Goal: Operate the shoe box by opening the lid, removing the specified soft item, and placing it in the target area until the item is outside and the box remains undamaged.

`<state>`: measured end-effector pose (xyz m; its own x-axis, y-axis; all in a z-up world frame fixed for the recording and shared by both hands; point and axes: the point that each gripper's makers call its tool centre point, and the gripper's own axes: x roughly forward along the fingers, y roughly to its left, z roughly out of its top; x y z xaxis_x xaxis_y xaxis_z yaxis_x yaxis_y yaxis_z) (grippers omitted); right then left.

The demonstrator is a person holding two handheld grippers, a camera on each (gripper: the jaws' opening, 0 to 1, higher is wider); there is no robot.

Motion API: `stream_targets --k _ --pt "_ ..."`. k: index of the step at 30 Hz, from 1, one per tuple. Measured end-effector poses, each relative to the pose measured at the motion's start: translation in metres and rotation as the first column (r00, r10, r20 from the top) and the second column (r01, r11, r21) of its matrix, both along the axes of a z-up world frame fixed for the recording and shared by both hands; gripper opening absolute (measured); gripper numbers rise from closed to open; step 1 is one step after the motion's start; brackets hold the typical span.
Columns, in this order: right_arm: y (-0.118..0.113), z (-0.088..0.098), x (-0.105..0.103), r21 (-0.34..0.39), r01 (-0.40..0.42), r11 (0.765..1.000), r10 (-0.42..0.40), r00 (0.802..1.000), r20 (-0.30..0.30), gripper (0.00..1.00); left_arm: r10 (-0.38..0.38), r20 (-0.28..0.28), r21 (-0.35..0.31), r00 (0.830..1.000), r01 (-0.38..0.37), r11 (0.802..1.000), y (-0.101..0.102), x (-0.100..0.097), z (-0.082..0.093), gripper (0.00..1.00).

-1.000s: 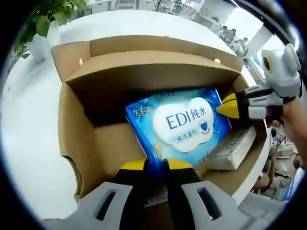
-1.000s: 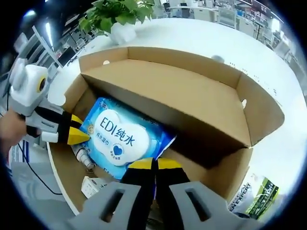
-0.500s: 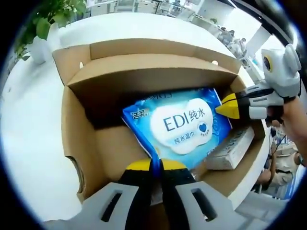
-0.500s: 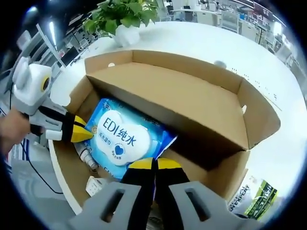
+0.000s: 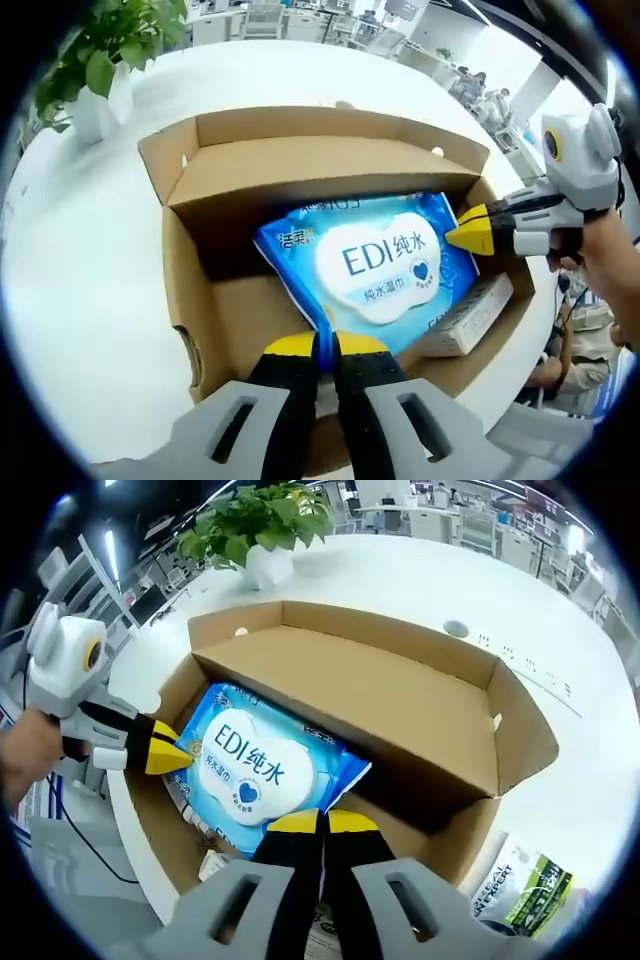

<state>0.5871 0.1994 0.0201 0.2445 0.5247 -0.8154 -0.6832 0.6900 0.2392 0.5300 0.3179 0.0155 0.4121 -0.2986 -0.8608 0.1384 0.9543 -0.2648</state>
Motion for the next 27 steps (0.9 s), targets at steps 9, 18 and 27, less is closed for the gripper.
stream_targets --k 9,18,27 --pt "-0.001 0.016 -0.001 0.01 0.004 1.0 -0.004 1.0 0.012 0.0 -0.002 0.018 0.003 1.0 0.002 1.0 -0.001 -0.001 0.016 0.02" --pt "-0.009 0.035 -0.002 0.016 0.012 1.0 -0.013 0.999 0.033 0.0 -0.005 0.043 -0.007 0.999 0.006 1.0 -0.009 -0.001 0.033 0.02" --pt "-0.017 0.049 -0.003 0.018 0.02 1.0 -0.02 0.998 0.053 0.0 -0.005 0.064 -0.019 0.998 0.006 1.0 -0.017 -0.005 0.048 0.02"
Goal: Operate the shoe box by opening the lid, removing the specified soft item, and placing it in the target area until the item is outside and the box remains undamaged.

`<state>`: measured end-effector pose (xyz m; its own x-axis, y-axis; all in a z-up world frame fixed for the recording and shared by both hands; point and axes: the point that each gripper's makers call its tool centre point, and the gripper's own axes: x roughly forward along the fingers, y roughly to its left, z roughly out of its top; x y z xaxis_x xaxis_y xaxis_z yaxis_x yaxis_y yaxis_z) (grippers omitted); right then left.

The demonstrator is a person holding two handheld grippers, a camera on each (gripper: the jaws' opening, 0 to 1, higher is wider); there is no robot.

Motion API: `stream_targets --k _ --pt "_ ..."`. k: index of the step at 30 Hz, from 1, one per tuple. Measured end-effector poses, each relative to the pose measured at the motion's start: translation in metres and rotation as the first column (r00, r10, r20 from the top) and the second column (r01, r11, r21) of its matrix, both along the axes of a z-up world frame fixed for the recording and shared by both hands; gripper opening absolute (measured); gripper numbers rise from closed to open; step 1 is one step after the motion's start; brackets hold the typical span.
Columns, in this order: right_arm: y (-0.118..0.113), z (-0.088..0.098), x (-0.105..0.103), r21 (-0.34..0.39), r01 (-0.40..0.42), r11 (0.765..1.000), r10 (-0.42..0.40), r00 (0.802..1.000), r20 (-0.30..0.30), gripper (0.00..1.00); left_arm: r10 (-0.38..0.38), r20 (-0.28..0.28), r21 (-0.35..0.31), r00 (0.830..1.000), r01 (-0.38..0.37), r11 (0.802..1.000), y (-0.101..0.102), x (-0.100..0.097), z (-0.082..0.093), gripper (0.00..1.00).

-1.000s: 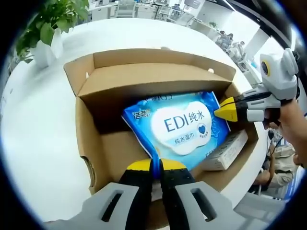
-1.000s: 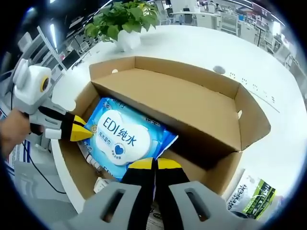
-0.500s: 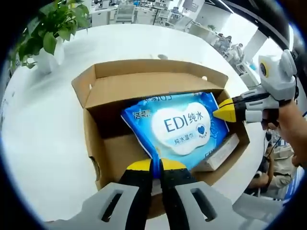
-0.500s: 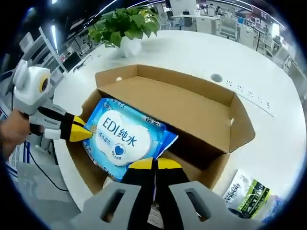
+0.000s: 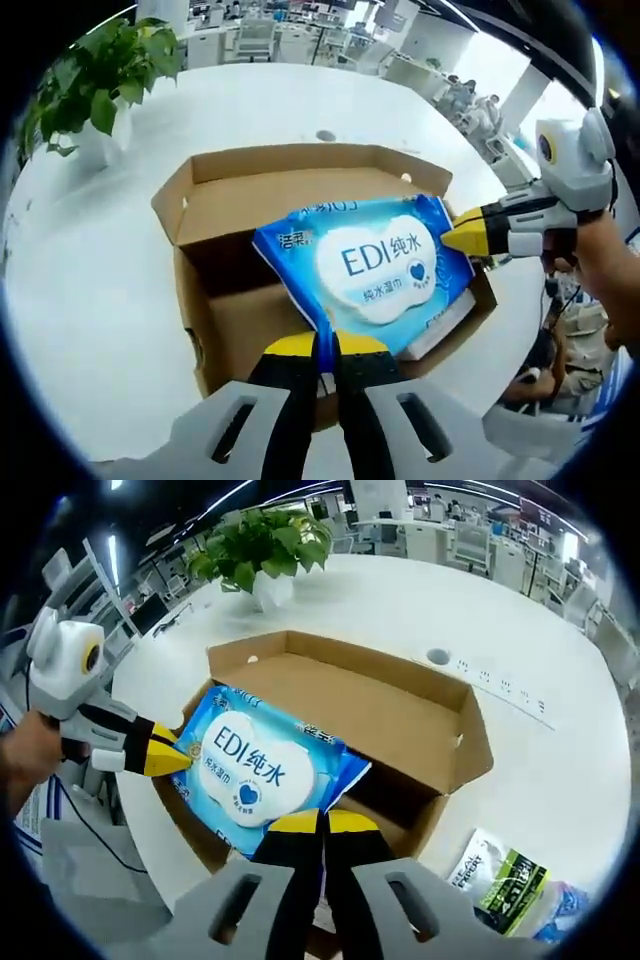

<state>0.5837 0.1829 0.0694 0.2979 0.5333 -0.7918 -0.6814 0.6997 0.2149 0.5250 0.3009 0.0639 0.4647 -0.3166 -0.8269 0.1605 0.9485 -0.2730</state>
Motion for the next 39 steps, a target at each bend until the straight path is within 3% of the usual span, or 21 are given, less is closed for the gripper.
stream_targets --k 16,39 --pt "-0.032 0.018 0.002 -0.007 0.037 0.999 -0.037 0.999 0.022 0.0 -0.039 0.021 -0.014 0.999 0.039 0.999 -0.032 0.004 0.017 0.02" --pt "-0.103 0.029 0.01 -0.007 0.124 0.992 -0.124 0.992 0.036 0.0 -0.13 0.041 -0.029 0.991 0.132 0.991 -0.104 0.02 0.035 0.02"
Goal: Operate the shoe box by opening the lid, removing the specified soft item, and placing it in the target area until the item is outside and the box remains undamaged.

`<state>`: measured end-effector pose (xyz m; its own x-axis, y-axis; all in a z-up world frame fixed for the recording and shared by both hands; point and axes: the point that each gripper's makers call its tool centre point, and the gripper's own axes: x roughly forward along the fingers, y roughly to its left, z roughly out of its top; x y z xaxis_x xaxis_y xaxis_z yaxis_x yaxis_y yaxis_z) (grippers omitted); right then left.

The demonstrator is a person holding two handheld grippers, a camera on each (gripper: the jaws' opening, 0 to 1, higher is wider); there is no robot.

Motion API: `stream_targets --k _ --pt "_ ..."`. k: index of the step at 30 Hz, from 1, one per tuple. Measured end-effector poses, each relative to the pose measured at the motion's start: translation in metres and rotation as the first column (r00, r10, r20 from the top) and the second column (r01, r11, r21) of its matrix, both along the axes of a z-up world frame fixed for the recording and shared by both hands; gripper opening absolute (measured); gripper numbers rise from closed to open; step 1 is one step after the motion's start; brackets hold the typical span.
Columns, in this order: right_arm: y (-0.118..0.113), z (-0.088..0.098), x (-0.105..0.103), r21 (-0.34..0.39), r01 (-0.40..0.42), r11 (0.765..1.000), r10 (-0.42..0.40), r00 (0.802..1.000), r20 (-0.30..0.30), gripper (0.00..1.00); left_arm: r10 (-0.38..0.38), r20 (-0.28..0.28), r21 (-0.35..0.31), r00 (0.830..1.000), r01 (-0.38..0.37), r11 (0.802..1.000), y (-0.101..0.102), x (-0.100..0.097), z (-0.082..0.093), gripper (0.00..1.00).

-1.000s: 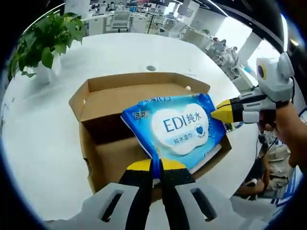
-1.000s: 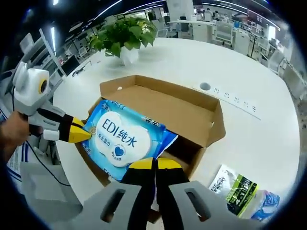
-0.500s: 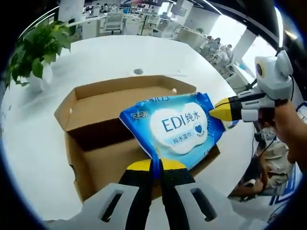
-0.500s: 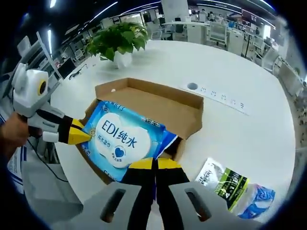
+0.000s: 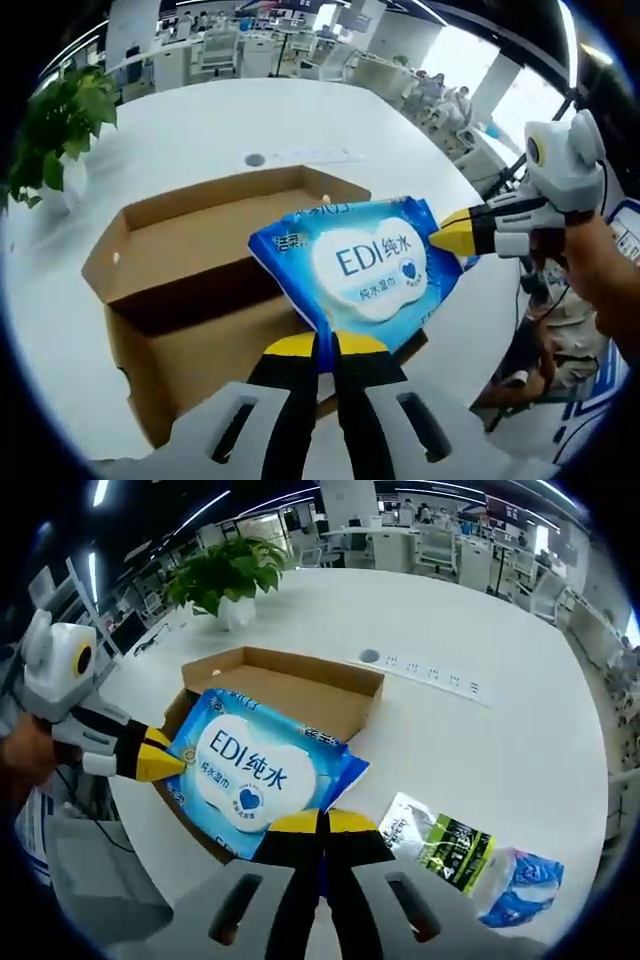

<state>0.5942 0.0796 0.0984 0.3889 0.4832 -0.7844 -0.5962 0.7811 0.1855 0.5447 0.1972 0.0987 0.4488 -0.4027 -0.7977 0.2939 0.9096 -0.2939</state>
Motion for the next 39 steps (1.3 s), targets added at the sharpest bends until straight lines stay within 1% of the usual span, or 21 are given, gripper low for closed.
stream_targets --k 10,15,25,32,39 --pt "-0.039 -0.003 0.003 -0.006 0.038 0.999 -0.038 0.999 -0.003 0.0 -0.039 -0.008 -0.006 0.999 0.039 0.999 -0.035 0.005 -0.003 0.02" --pt "-0.057 -0.001 0.007 -0.008 0.057 0.998 -0.057 0.998 0.0 0.0 -0.062 -0.011 -0.008 0.998 0.062 0.998 -0.053 0.012 -0.004 0.02" --pt "-0.099 -0.005 0.01 -0.019 0.103 0.994 -0.103 0.995 -0.004 0.0 -0.111 -0.018 -0.025 0.994 0.111 0.994 -0.094 0.018 -0.009 0.02" --pt "-0.118 -0.007 0.011 -0.021 0.127 0.992 -0.127 0.992 -0.004 0.0 -0.13 -0.028 -0.032 0.991 0.129 0.991 -0.113 0.02 -0.012 0.02" --pt "-0.136 -0.016 0.01 -0.027 0.147 0.989 -0.148 0.989 -0.013 0.0 -0.152 -0.032 -0.03 0.988 0.152 0.988 -0.13 0.022 -0.02 0.02"
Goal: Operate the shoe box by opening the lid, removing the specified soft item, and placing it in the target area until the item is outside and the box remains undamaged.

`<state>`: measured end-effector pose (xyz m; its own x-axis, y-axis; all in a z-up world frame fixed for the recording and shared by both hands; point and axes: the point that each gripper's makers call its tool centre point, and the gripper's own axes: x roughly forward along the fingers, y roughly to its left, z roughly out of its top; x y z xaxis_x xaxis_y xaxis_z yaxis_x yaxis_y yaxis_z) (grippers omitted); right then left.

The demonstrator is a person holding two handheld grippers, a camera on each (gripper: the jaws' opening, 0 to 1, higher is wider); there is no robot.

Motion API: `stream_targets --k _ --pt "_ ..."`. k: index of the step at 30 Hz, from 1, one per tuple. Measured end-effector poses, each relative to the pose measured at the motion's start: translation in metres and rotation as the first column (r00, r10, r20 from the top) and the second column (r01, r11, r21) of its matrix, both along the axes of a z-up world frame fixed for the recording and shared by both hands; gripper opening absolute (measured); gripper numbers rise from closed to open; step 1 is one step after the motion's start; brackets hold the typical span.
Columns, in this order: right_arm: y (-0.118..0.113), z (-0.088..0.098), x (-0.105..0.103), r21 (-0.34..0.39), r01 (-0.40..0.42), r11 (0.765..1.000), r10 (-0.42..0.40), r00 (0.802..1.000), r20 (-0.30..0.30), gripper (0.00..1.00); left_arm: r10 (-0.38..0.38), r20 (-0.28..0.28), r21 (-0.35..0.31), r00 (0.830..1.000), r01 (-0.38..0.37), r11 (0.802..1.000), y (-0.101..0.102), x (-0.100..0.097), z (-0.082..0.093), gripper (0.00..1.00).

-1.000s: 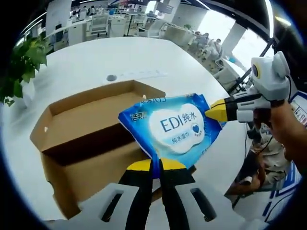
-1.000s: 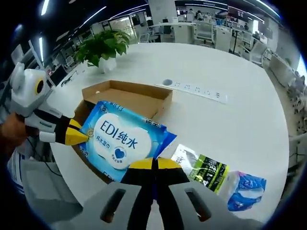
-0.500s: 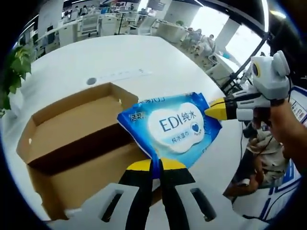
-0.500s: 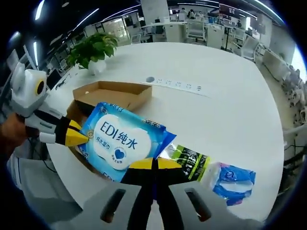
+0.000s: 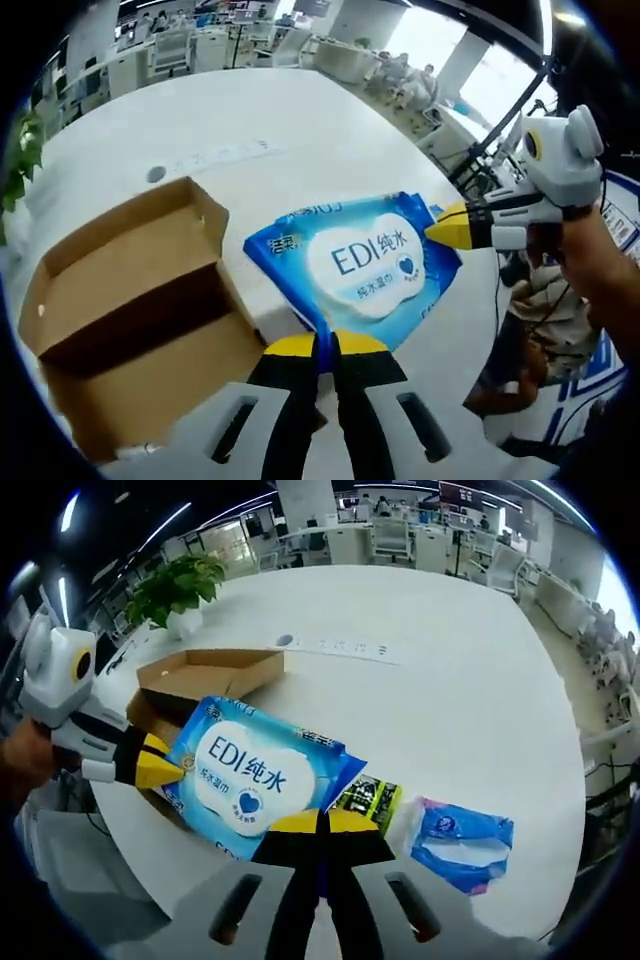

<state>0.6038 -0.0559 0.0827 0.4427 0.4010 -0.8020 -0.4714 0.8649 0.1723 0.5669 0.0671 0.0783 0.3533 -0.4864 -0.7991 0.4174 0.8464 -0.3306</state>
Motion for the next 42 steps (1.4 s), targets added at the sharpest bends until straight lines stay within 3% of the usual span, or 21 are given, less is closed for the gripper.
stream_targets --k 15,42 --pt "-0.025 -0.024 0.0 0.001 0.023 1.0 -0.023 0.999 -0.028 0.0 -0.027 -0.029 0.013 0.999 0.027 1.0 -0.025 0.003 -0.025 0.02" --pt "-0.033 -0.068 0.001 0.001 0.025 1.0 -0.025 0.997 -0.072 0.0 -0.041 -0.082 0.056 0.996 0.046 0.997 -0.034 0.005 -0.072 0.02"
